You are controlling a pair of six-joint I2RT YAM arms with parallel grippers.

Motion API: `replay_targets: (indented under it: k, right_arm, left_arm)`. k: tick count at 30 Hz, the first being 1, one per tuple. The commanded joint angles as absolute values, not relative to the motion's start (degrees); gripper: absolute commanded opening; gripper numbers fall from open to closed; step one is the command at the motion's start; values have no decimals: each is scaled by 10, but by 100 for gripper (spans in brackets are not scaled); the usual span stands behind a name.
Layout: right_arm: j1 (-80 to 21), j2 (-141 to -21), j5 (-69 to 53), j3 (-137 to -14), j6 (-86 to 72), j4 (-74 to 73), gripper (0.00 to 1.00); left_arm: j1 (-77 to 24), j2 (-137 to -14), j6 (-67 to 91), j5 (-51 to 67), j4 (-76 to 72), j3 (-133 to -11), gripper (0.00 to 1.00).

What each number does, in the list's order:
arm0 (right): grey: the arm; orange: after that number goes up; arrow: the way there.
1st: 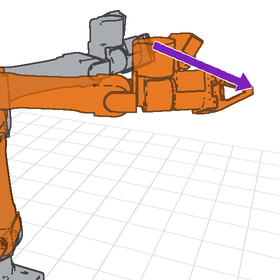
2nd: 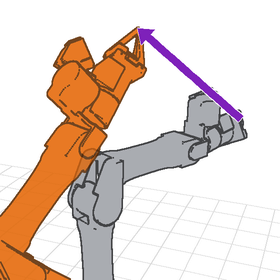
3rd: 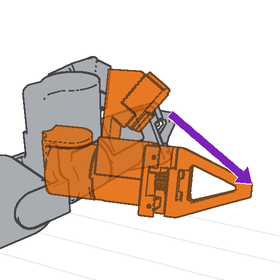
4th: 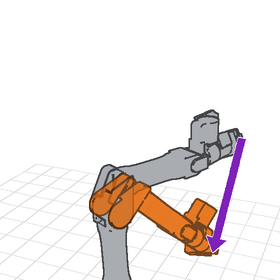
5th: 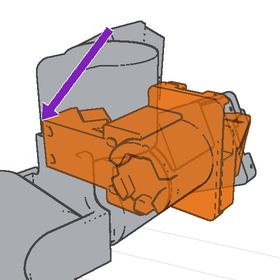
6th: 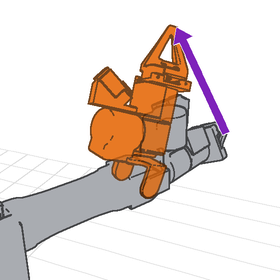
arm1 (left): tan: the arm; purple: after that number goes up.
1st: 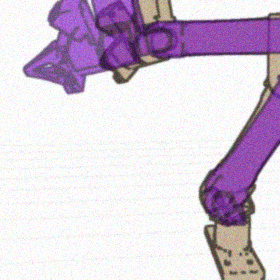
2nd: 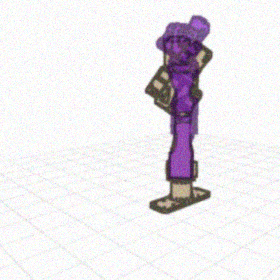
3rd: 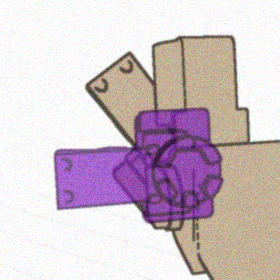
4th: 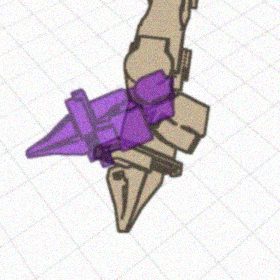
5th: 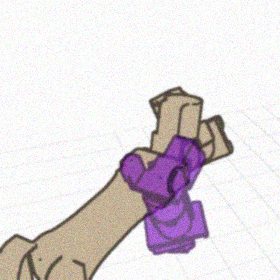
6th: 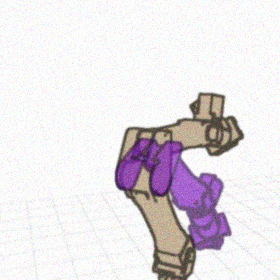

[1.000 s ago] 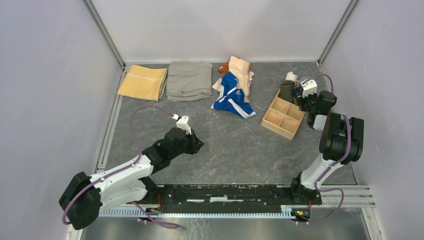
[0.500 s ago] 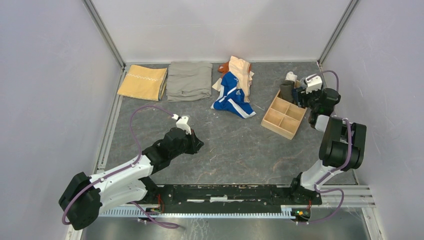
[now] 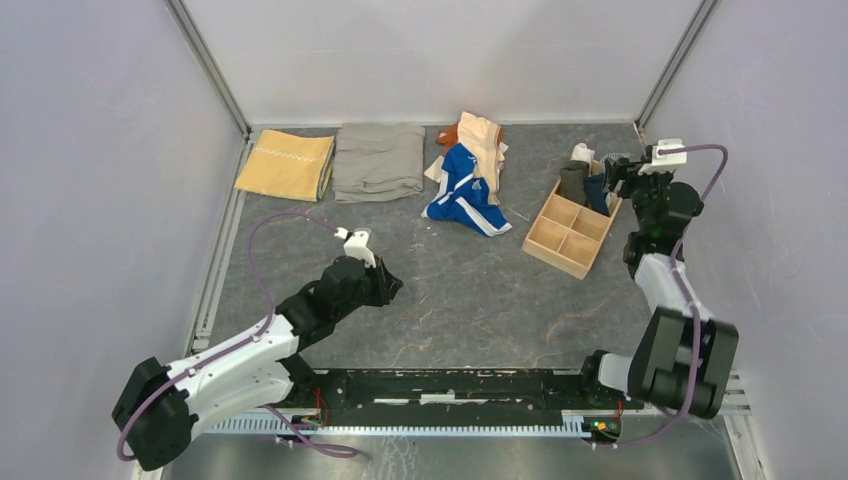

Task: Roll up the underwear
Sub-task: Place the underwear in the storage box, then reset both arms

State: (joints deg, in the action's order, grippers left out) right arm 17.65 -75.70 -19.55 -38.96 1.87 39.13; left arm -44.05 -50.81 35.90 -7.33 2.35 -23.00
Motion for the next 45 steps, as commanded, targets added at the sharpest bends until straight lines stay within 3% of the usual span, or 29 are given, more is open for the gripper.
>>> replay_targets:
  k: [1,4,10,13,19,27,41,45]
  right_arm:
    - [150,-660,-162,-375,-67,333,78]
    - [110,-603,-136,-373,-83,272,98]
    - [43,-512,-155,-374,-168,137,98]
    - [13,-491,-171,-402,-180,7,98]
    - [3,-445,-180,-378,-130,-166,98]
    - [-27,-321,-195,-321,-70,-177,98]
    - [-119,-315,-286,-308,-33,-145,98]
    - [-149,-320,-260,-322,-18,-150,98]
  left_arm:
    - [-438,-484,348,-128,67,-268,30]
    - [-439,-471,353,-145,91,-284,40]
    - [-439,-435,364,-192,162,-337,65]
    - [-439,-417,361,-218,193,-366,90]
    - [-438,-392,337,-278,257,-418,94]
    - [-439,-335,334,-370,327,-426,97]
    - [-439,-254,341,-397,392,-430,97]
    - [-439,-252,323,-387,384,-433,98]
